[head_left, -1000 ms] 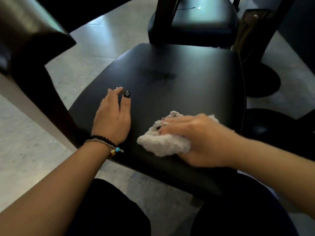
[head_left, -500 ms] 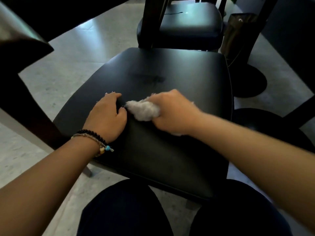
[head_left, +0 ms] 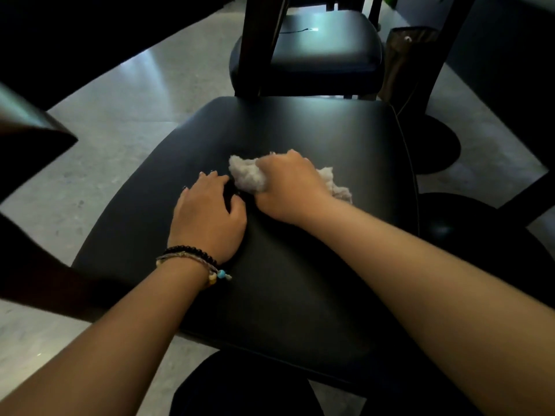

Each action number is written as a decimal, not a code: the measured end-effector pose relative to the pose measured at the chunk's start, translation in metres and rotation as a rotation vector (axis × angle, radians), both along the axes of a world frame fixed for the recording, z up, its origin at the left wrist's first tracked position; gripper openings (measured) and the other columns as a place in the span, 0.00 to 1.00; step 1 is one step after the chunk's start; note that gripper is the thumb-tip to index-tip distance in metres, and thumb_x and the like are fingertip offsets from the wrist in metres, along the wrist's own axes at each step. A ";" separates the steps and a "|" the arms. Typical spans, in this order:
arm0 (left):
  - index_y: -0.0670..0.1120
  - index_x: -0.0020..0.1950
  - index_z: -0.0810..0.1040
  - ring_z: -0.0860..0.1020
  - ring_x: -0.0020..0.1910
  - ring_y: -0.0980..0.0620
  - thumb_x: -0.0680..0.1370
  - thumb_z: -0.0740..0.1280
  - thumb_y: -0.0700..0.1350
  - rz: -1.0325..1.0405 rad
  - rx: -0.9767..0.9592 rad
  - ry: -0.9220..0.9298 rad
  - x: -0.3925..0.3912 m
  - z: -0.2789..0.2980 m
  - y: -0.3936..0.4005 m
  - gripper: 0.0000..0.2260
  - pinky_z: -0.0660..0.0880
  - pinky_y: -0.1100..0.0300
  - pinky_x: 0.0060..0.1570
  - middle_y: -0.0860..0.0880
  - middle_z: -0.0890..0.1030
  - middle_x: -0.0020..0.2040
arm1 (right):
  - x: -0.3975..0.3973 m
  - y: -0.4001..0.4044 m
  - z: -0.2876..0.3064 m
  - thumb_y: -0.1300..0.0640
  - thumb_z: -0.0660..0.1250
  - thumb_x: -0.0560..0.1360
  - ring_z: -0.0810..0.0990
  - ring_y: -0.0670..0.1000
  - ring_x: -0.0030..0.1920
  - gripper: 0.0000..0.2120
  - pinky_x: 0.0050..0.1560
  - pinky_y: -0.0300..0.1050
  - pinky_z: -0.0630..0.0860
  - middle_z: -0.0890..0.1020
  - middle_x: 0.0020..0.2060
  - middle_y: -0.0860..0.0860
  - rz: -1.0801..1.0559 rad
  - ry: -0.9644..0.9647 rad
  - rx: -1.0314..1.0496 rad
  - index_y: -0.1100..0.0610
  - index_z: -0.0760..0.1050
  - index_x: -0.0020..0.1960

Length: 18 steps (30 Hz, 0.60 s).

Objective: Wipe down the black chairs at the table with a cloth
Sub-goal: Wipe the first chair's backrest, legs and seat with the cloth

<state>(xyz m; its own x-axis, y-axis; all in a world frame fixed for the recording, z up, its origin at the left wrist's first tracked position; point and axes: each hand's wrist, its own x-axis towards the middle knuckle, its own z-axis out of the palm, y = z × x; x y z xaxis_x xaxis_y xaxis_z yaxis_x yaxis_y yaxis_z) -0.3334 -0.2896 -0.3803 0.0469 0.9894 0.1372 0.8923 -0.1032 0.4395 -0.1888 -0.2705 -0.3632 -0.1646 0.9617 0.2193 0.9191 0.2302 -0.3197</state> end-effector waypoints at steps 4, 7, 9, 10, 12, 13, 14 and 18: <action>0.48 0.74 0.67 0.59 0.76 0.51 0.80 0.59 0.52 -0.004 -0.005 -0.003 -0.002 0.000 0.000 0.22 0.54 0.51 0.75 0.48 0.65 0.75 | 0.052 0.020 0.014 0.56 0.65 0.69 0.79 0.62 0.54 0.14 0.53 0.50 0.77 0.83 0.52 0.57 -0.009 -0.137 -0.048 0.55 0.80 0.54; 0.49 0.73 0.68 0.59 0.75 0.52 0.79 0.60 0.52 0.006 0.013 -0.031 -0.001 0.001 0.001 0.22 0.55 0.50 0.75 0.49 0.66 0.75 | 0.113 0.047 0.020 0.57 0.65 0.70 0.79 0.64 0.53 0.11 0.51 0.50 0.76 0.82 0.51 0.63 -0.365 -0.140 0.008 0.61 0.79 0.50; 0.50 0.73 0.68 0.60 0.75 0.52 0.79 0.60 0.52 0.013 0.030 -0.038 0.000 0.001 0.002 0.22 0.56 0.50 0.75 0.50 0.67 0.75 | 0.126 0.062 0.018 0.56 0.65 0.71 0.79 0.64 0.55 0.13 0.52 0.48 0.75 0.81 0.52 0.64 -0.565 -0.019 0.018 0.62 0.79 0.52; 0.50 0.73 0.68 0.60 0.75 0.52 0.79 0.61 0.52 0.017 0.038 -0.036 0.000 0.001 0.002 0.22 0.57 0.50 0.75 0.50 0.67 0.74 | 0.116 0.069 0.017 0.55 0.64 0.71 0.79 0.64 0.56 0.15 0.53 0.48 0.75 0.81 0.53 0.63 -0.600 0.034 0.025 0.62 0.80 0.54; 0.50 0.72 0.69 0.61 0.75 0.52 0.79 0.61 0.52 0.024 0.045 -0.032 -0.001 0.001 0.002 0.22 0.57 0.50 0.74 0.51 0.67 0.74 | 0.072 0.073 0.013 0.53 0.65 0.71 0.79 0.63 0.56 0.15 0.54 0.48 0.75 0.82 0.53 0.62 -0.523 0.103 0.033 0.61 0.80 0.53; 0.50 0.72 0.69 0.61 0.75 0.52 0.79 0.61 0.52 0.026 0.046 -0.029 -0.001 0.000 0.001 0.21 0.58 0.50 0.74 0.51 0.67 0.74 | 0.047 0.071 0.010 0.53 0.65 0.71 0.80 0.62 0.55 0.15 0.54 0.48 0.75 0.83 0.52 0.61 -0.421 0.122 0.024 0.60 0.81 0.53; 0.50 0.72 0.69 0.61 0.75 0.52 0.79 0.60 0.52 0.029 0.045 -0.024 -0.002 0.000 0.000 0.21 0.58 0.50 0.74 0.51 0.67 0.74 | 0.023 0.064 0.006 0.54 0.66 0.70 0.80 0.62 0.54 0.13 0.53 0.48 0.75 0.83 0.51 0.60 -0.288 0.121 0.015 0.58 0.81 0.52; 0.51 0.72 0.69 0.62 0.74 0.53 0.79 0.60 0.52 0.026 0.040 -0.001 -0.002 0.000 -0.001 0.21 0.59 0.49 0.74 0.51 0.67 0.74 | 0.004 0.033 0.002 0.58 0.65 0.69 0.78 0.59 0.53 0.06 0.53 0.48 0.75 0.82 0.49 0.55 0.058 0.037 -0.024 0.56 0.75 0.45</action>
<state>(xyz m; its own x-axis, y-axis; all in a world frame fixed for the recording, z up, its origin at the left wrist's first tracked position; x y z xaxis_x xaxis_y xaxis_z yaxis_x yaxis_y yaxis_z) -0.3350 -0.2910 -0.3807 0.0207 0.9840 0.1770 0.8946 -0.0973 0.4362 -0.1851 -0.2373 -0.3612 -0.2124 0.9558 0.2032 0.8920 0.2746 -0.3590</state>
